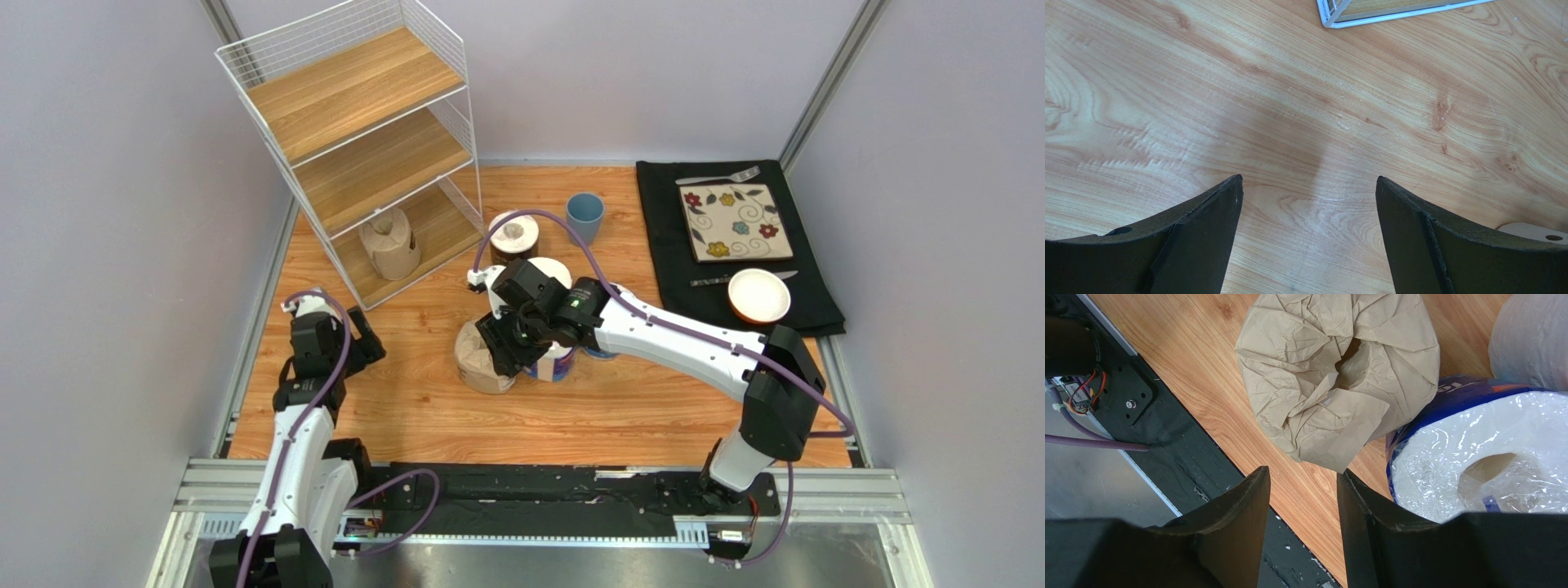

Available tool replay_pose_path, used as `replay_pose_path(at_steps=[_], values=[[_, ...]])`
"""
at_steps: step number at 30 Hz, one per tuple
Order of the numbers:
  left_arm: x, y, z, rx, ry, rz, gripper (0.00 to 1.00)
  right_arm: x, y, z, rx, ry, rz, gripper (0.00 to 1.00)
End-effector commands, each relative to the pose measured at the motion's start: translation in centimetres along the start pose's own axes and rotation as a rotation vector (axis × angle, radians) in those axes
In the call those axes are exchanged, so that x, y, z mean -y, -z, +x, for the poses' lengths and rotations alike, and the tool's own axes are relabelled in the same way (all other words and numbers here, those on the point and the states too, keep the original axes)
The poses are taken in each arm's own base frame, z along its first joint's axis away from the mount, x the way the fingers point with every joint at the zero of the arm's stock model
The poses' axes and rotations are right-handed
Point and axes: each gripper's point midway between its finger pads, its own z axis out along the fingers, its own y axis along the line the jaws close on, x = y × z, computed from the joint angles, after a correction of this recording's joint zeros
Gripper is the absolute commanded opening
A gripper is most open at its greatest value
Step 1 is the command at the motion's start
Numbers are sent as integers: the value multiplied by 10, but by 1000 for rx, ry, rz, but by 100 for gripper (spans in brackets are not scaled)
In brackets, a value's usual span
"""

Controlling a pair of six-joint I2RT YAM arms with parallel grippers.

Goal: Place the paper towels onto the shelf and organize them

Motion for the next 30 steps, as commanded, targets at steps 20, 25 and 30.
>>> replay_pose_path(at_steps=[20,25,30], values=[[0,0,1,-3,8,4,88,1,-6,-37,123,-34,48,46],[0,0,1,-4,9,2,88,1,-7,-43,141,-49,57,46],[0,0,1,-4,10,2,88,2,-3,-48,164,-52,67,46]])
